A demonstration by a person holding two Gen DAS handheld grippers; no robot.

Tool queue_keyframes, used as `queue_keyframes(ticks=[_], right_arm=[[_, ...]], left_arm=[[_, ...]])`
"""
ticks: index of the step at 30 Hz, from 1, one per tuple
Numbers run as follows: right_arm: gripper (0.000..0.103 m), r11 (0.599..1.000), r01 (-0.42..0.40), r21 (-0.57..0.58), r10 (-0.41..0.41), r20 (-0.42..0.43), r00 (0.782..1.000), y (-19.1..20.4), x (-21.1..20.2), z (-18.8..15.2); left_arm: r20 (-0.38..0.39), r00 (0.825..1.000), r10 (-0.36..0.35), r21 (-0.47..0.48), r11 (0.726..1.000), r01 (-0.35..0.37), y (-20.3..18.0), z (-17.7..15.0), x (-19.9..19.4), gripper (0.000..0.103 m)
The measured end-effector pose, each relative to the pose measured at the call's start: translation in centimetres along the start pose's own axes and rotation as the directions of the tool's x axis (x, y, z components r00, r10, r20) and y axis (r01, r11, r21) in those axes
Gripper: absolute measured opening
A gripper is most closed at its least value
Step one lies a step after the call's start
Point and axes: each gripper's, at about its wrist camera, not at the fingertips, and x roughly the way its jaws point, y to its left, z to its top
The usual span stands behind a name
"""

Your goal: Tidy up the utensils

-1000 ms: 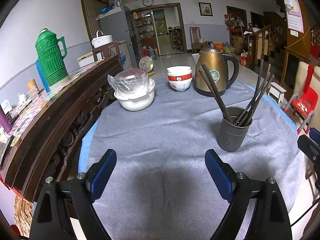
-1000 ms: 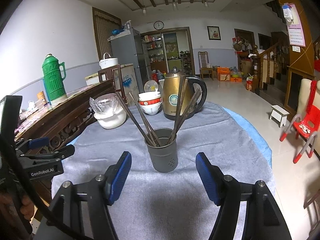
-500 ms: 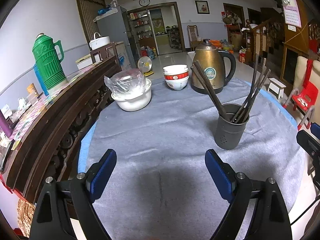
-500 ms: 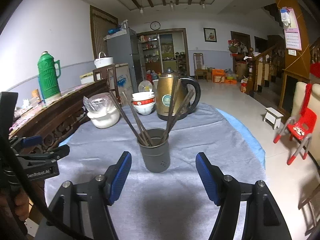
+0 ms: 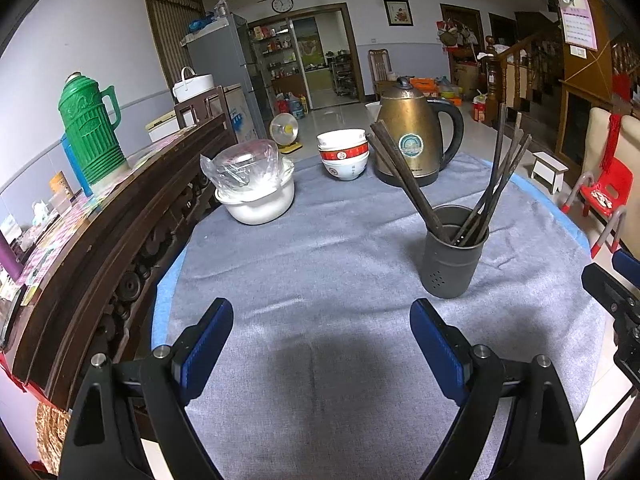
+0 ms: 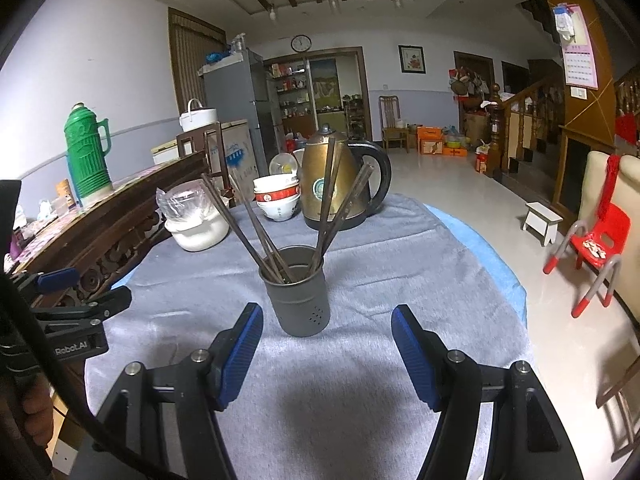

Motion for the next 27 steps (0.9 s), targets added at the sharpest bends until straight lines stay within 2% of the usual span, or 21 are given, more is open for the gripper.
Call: queue_keyframes(ticks=[14, 27], right_arm=[[0.071, 1.0, -0.001, -0.015, 0.001, 0.004, 1.0, 0.7, -0.5, 0.2], [0.071, 1.0, 0.031, 0.001, -0.031, 0.005, 0.999, 0.1, -1.3, 1.3]], left_arm=[[0.009, 1.0, 0.008, -0.015, 1.0, -0.008, 0.6, 0.3, -0.4, 0.09], [0.069, 0.997, 0.038, -0.001, 0.999, -0.038, -0.2, 2.6, -2.4, 0.09]])
